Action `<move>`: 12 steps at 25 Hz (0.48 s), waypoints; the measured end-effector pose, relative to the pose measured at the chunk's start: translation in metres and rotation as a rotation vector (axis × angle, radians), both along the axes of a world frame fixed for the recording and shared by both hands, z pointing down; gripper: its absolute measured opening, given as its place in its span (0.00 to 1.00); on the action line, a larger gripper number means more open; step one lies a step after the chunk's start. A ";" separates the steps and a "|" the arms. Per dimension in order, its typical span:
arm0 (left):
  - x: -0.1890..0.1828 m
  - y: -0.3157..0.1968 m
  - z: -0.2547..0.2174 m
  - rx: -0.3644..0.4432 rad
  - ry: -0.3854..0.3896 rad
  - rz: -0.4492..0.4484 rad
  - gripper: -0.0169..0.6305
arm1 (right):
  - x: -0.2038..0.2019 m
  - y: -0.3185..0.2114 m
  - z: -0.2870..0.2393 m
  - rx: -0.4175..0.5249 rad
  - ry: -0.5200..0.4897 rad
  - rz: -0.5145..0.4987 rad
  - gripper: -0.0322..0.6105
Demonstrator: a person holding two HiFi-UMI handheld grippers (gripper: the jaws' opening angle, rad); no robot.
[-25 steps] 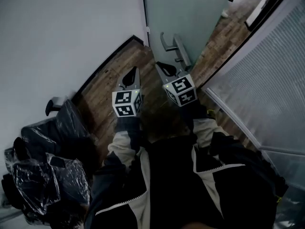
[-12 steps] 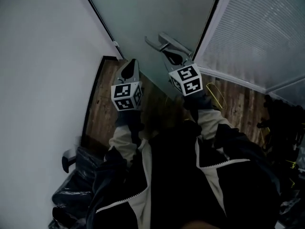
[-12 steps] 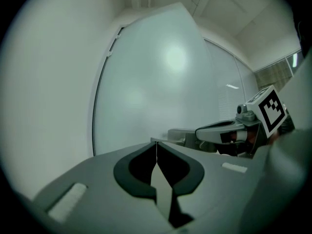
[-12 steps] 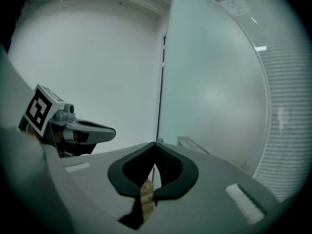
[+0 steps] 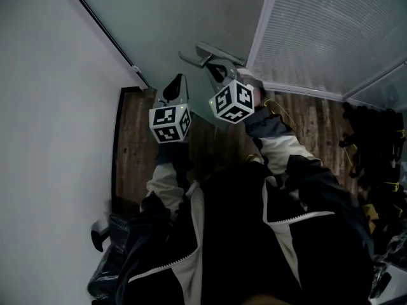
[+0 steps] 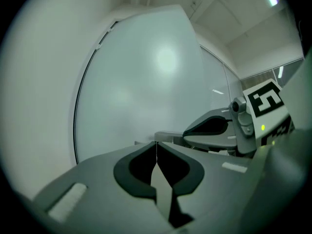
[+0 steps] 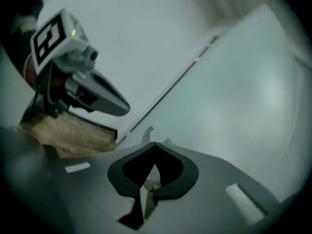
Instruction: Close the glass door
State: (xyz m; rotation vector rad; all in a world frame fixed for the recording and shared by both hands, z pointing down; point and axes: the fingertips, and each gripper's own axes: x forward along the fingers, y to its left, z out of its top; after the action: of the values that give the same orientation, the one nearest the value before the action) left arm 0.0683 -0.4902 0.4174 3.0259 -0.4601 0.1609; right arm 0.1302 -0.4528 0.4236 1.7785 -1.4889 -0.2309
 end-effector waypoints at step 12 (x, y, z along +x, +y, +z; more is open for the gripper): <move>-0.008 0.005 0.009 -0.017 -0.006 0.032 0.03 | 0.023 -0.030 0.055 -0.424 0.481 -0.032 0.44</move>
State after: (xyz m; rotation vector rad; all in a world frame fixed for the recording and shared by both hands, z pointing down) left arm 0.0606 -0.4856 0.4264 3.0178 -0.4091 0.1744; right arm 0.1535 -0.4825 0.4783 1.2517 -1.1183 -0.3083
